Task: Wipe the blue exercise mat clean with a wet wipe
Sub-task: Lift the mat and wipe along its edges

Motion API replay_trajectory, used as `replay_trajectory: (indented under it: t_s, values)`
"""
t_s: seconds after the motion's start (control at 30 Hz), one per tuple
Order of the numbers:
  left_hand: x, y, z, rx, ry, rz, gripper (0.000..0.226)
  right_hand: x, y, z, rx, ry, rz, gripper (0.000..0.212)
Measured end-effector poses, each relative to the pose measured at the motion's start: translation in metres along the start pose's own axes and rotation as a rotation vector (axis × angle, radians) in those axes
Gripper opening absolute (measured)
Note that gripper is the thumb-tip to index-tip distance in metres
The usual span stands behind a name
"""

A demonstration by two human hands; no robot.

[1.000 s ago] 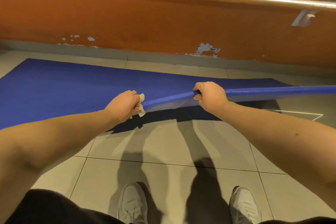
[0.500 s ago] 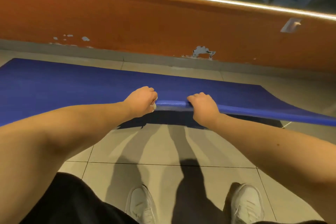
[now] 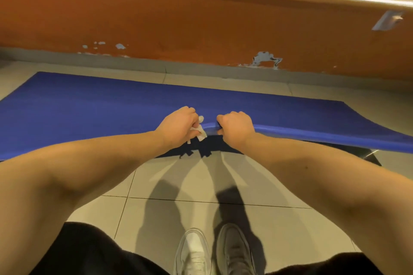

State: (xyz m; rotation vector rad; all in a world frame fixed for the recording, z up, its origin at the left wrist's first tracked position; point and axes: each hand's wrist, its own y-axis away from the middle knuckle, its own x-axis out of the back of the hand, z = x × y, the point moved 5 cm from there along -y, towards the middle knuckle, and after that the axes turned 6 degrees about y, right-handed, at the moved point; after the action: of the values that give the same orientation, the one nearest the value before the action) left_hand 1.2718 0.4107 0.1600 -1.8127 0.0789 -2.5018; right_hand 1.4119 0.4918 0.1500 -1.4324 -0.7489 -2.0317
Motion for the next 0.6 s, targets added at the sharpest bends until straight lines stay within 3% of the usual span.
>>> replay_trajectory:
  t_s: [0.23,0.37,0.47,0.6]
  values:
    - [0.009,0.033,-0.045,0.120,-0.097,-0.085,0.021,-0.002,-0.010,-0.002,0.047,-0.022,0.011,0.009]
    - [0.008,0.008,-0.005,0.037,0.004,-0.063,0.026,0.001,-0.012,-0.003,0.047,-0.030,0.032,0.005]
    - [0.000,-0.011,0.026,0.003,-0.101,-0.075,0.022,0.002,-0.009,-0.001,0.027,-0.053,0.018,0.006]
    - [0.003,0.006,0.005,0.058,-0.109,-0.089,0.019,-0.002,-0.007,0.003,0.047,-0.074,0.027,0.007]
